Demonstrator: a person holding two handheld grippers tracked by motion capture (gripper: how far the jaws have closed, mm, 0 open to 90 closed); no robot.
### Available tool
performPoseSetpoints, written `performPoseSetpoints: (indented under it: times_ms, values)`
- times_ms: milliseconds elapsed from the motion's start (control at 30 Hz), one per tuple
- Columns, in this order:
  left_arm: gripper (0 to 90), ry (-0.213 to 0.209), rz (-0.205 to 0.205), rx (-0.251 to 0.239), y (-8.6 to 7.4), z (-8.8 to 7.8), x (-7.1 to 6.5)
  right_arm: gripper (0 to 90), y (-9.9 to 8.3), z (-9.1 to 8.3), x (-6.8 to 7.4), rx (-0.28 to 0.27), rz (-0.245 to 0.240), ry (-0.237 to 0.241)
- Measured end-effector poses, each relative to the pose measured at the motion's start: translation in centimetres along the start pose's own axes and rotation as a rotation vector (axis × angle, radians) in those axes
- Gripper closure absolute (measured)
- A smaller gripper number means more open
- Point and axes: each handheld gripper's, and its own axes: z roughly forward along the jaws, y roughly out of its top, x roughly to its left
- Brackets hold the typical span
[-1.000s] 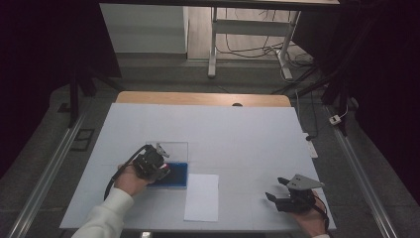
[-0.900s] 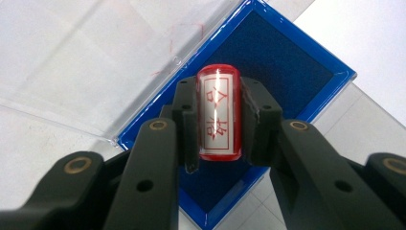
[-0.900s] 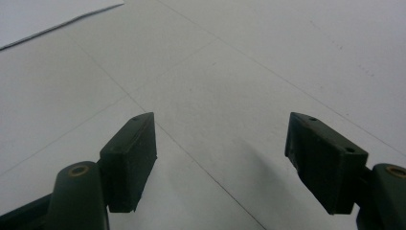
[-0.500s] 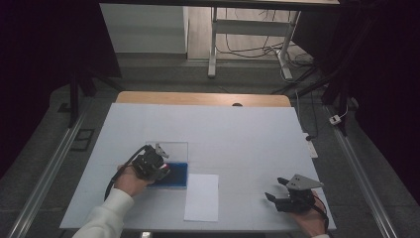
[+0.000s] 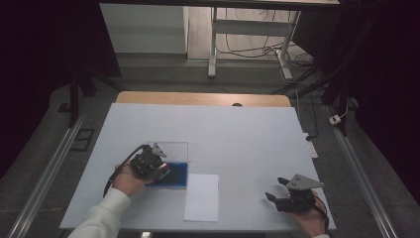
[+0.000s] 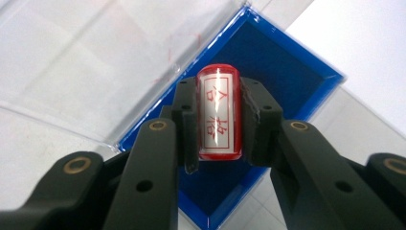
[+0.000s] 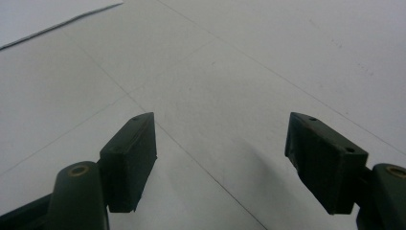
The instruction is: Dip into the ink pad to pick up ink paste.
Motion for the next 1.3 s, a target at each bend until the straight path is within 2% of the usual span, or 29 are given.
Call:
performPoseSetpoints:
  times_ms: [167, 333, 433, 500, 667, 867, 1000, 1167, 1300]
  values:
    - [70.3, -0.040, -0.015, -0.087, -0.1, -1.5, 0.3, 25.8, -0.1, 0.0, -0.2, -0.007, 0.006, -0.001]
    - [70.0, -0.028, 0.007, -0.111, 0.6, -3.1, -0.1, 25.9, -0.1, 0.0, -0.2, -0.002, 0.003, -0.002]
    - [69.9, -0.031, 0.020, -0.106, 0.9, -3.7, -0.5, 25.9, -0.1, -0.1, -0.1, -0.004, 0.003, -0.006]
    - [69.9, -0.013, 0.032, -0.109, 0.9, -3.9, -0.8, 25.9, -0.1, -0.1, -0.1, -0.003, 0.002, -0.002]
    - [70.0, -0.007, 0.050, -0.119, 1.0, -4.3, -0.9, 26.0, -0.1, -0.1, -0.1, -0.002, 0.000, -0.005]
    - [70.0, 0.004, 0.053, -0.140, 1.0, -5.0, -0.9, 26.2, -0.1, -0.1, -0.1, -0.003, 0.001, -0.002]
    - [70.0, -0.011, 0.052, -0.143, 0.9, -5.2, -0.9, 26.3, -0.1, -0.1, -0.1, -0.003, 0.001, -0.002]
    - [70.1, -0.037, 0.057, -0.123, 0.7, -4.5, -0.9, 26.4, -0.1, -0.1, -0.1, -0.003, -0.001, -0.002]
    - [70.1, -0.052, 0.055, -0.093, 0.6, -3.2, -0.8, 26.5, -0.1, 0.0, -0.1, -0.002, -0.002, 0.000]
